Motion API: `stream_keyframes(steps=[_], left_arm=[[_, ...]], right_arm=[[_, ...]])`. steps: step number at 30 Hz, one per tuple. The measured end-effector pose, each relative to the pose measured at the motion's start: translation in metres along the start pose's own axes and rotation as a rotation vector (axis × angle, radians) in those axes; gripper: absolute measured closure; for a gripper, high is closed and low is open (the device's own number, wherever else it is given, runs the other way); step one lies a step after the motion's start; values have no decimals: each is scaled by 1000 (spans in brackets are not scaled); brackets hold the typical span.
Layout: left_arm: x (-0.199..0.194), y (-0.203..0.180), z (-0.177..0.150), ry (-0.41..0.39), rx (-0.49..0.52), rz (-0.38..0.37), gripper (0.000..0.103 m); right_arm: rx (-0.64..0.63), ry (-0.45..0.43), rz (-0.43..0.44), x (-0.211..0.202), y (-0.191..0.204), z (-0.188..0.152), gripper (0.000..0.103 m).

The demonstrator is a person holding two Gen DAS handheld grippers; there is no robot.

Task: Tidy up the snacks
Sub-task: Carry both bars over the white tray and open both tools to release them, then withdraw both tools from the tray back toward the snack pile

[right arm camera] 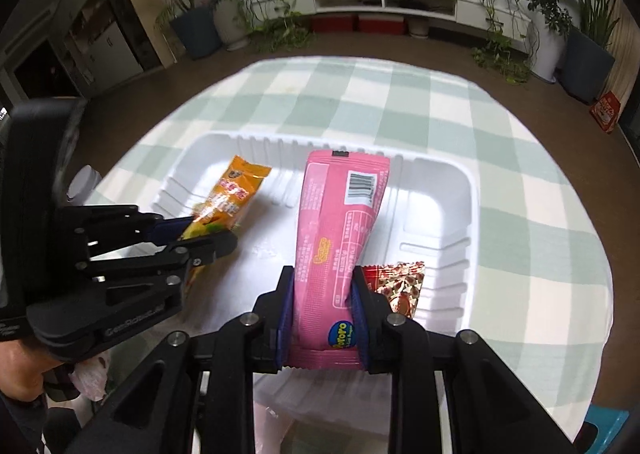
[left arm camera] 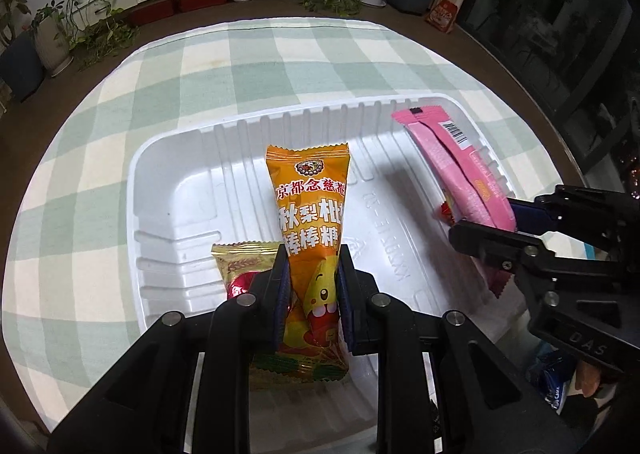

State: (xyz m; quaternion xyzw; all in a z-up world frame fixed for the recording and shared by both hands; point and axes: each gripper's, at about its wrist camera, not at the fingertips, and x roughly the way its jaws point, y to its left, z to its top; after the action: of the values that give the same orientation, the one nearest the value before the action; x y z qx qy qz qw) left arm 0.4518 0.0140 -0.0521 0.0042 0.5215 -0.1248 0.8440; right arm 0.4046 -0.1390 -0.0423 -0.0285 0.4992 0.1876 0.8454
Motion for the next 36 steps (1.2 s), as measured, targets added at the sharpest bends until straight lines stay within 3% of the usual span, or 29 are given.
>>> stream_keyframes(steps=[15,19,28,29,31,35,36], left_arm=[[15,-11,-3,19,36,29,83],[14,-11,-3,18,37,37,78],[-12,-6,-2,-41,15,41,76],[-18,-6,-2,-51,15,39,72],[-37,-5,-3,-92,12,35,30],[-74,1,-11,-156,-18,19,15],[-86,3,-15,-177,-29,15,4]], right_arm=[[15,44,-31,23,-5,-1,73],[13,43,-32,24,-5,-1,72],[-3,15,-59,12,-4,-1,55],[-2,4,-60,8,-3,0,51],[5,-21,-63,-3,-3,2,46],[50,-118,-41,-39,-6,5,28],[70,-150,-30,-49,-8,6,23]])
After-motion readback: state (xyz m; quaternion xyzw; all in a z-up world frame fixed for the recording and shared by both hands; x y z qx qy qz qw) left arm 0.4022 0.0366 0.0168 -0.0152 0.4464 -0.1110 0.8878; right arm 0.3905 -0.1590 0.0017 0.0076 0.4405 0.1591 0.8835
